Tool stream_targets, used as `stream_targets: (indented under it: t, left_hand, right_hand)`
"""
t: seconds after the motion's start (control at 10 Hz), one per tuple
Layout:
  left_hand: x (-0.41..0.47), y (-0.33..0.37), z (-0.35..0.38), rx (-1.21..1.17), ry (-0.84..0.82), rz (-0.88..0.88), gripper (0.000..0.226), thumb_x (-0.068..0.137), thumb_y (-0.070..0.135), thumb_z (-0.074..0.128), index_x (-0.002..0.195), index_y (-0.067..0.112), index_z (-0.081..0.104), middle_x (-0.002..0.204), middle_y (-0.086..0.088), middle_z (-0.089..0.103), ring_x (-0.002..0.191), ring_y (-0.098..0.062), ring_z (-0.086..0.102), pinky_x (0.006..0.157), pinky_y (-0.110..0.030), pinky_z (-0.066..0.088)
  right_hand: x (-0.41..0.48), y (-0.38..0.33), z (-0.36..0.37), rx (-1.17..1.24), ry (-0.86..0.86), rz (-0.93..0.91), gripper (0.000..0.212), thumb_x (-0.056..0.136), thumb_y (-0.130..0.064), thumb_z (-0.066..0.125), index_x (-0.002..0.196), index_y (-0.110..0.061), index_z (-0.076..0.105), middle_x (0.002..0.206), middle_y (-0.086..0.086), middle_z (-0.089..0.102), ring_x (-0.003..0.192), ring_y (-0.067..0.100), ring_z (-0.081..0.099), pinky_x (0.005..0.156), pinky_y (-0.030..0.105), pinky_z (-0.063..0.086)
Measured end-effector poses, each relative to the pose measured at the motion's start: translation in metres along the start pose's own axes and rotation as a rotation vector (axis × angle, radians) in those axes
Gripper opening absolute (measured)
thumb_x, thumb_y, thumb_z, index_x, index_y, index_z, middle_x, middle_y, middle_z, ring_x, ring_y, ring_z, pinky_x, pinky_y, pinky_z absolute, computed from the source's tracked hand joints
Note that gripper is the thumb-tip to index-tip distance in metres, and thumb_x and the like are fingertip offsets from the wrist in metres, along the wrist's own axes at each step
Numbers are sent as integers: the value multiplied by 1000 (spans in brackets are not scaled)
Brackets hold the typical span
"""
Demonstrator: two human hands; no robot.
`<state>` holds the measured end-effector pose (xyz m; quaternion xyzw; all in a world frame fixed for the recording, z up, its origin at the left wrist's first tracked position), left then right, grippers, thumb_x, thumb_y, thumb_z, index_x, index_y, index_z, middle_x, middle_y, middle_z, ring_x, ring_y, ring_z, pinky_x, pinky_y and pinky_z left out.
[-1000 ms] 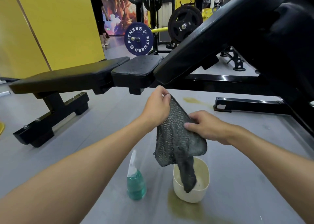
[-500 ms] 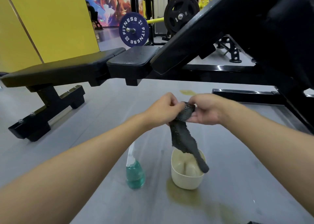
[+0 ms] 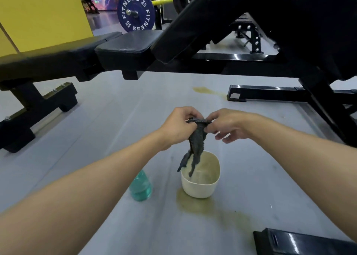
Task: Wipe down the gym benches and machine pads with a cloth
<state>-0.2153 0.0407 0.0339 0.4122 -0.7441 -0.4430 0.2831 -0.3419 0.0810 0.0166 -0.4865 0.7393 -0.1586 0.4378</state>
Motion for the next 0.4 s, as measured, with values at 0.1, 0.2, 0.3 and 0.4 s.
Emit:
stream_targets:
  t: [0.1,0.2,0.3,0.4]
  left_hand:
    - [5,-16,4,-85,-7,-73,25,89,-5,48,99,8,67,96,-11,72,71,-16,62,65,-32,57]
    - [13,-38,10,-104,-21,-156,23,91,-3,49,102,9,65,95,-10,71,72,-16,62,67,-35,60]
    - [17,-56,21,-125,-46,-217,21,93,-3,51,104,10,64,91,-9,68,71,-16,63,66,-36,61]
    - [28,-70,18,-123,62,-255,23,95,-1,53,115,8,59,100,-8,64,77,-17,64,71,-37,62]
  right_hand:
    - [15,5,-2,-67,53,-16,18,94,-15,58,111,-11,63,91,4,53,76,19,46,60,29,42]
    - [32,15,6,-70,8,31,22,93,-12,55,112,-1,60,85,9,55,64,19,48,52,27,37]
    - [52,26,11,-82,25,75,23,92,-13,56,109,1,58,82,11,54,60,18,46,48,26,33]
    - [63,31,3,25,186,50,12,92,-10,56,102,-3,54,83,14,56,62,21,52,48,27,43]
Point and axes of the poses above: each hand's wrist, its own x-axis towards the middle knuckle, its own z-axis out of the palm, y = z × x, the point moved 9 cm from there along x, towards the middle knuckle
